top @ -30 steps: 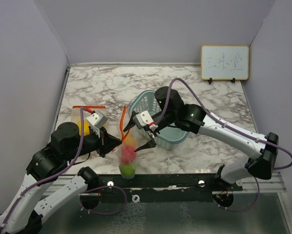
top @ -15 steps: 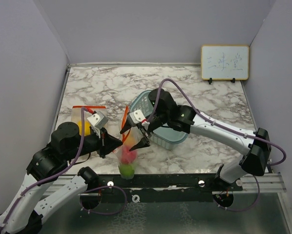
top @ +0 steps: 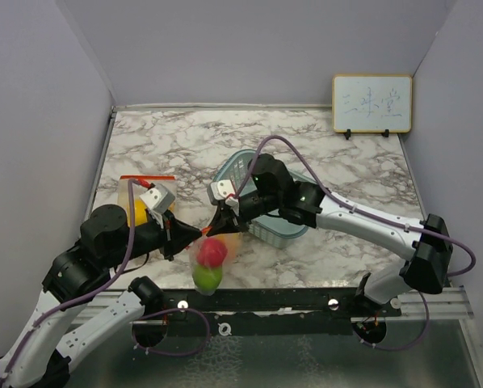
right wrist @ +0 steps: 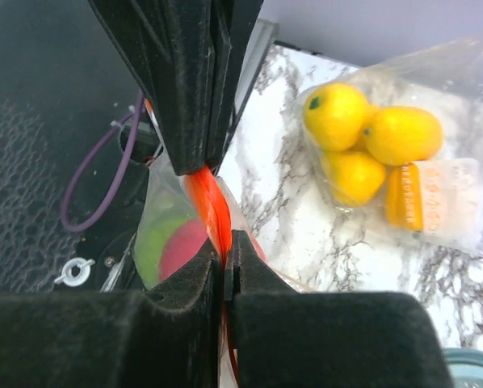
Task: Place the food in the zip-top bag and seal the zipper
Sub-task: Pick up the zipper food storage bag at the center of the board.
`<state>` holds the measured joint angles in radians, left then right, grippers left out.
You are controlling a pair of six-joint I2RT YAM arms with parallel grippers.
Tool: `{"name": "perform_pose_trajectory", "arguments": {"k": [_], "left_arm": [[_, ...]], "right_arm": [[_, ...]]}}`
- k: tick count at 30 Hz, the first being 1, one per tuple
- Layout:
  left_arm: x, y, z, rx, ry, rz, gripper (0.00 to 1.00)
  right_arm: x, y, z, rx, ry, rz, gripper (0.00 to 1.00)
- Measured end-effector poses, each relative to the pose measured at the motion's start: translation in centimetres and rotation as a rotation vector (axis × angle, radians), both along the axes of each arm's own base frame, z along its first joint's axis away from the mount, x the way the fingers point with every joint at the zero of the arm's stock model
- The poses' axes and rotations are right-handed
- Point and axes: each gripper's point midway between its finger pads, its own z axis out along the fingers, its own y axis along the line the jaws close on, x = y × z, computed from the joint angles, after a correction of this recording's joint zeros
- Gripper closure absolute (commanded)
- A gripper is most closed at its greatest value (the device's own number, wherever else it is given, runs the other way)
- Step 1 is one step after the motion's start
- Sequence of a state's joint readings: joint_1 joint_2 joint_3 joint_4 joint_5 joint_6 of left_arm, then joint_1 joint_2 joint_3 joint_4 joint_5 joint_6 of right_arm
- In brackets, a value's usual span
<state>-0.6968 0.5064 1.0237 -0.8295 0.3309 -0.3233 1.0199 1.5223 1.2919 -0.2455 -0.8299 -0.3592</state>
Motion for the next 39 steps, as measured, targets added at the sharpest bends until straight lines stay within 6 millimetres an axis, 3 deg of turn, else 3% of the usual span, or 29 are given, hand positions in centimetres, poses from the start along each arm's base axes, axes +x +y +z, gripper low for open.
{"name": "perform_pose_trajectory", "arguments": {"k": [1,2,5,7,8,15,19,27,36,39], "left_arm": [[0.2,0.2,0.3,-0.007,-0.014,0.014,0.93],[0.3,0.3,0.5,-0.016,-0.028,0.029,0.78],[0.8,1.0,1.3,-0.034,-0.07,0.08,0.51],[1.1,1.6,1.7,-0.04,-0.091,0.116,0.09],[1.1,1.9,2.0,-0.041,-0.108,0.125,0.02],[0.5,2.8,3.7,-0.093,-0.196,0.138,0.01],[0.0,2.5,4.5,-0.138,-0.252,0.099,0.08],[0.2,0.9,2.8,-0.149,-0.224,0.037,0.17],[0.6,0.0,1.6,-0.165,-0.211,0.023,0.41],[0.7,-0.1,1.8,-0.173,-0.219,0.022,0.6]], "right_arm": [[0.1,-0.1,0.4,0.008,-0.002,-0.021,0.98],[0.1,-0.2,0.8,0.019,-0.008,-0.037,0.98],[0.4,-0.5,2.0,0.045,-0.012,-0.084,0.98],[0.6,-0.8,2.3,0.048,-0.005,-0.114,0.98],[0.7,-1.1,2.5,0.051,0.0,-0.129,0.98],[0.7,-1.8,3.3,0.058,0.027,-0.168,0.98],[0.4,-2.1,4.2,0.076,0.031,-0.171,0.98],[0.3,-2.2,5.4,0.106,0.044,-0.181,0.98],[0.3,-2.0,6.0,0.129,0.054,-0.184,0.98],[0.3,-2.0,6.0,0.129,0.054,-0.184,0.98]]}}
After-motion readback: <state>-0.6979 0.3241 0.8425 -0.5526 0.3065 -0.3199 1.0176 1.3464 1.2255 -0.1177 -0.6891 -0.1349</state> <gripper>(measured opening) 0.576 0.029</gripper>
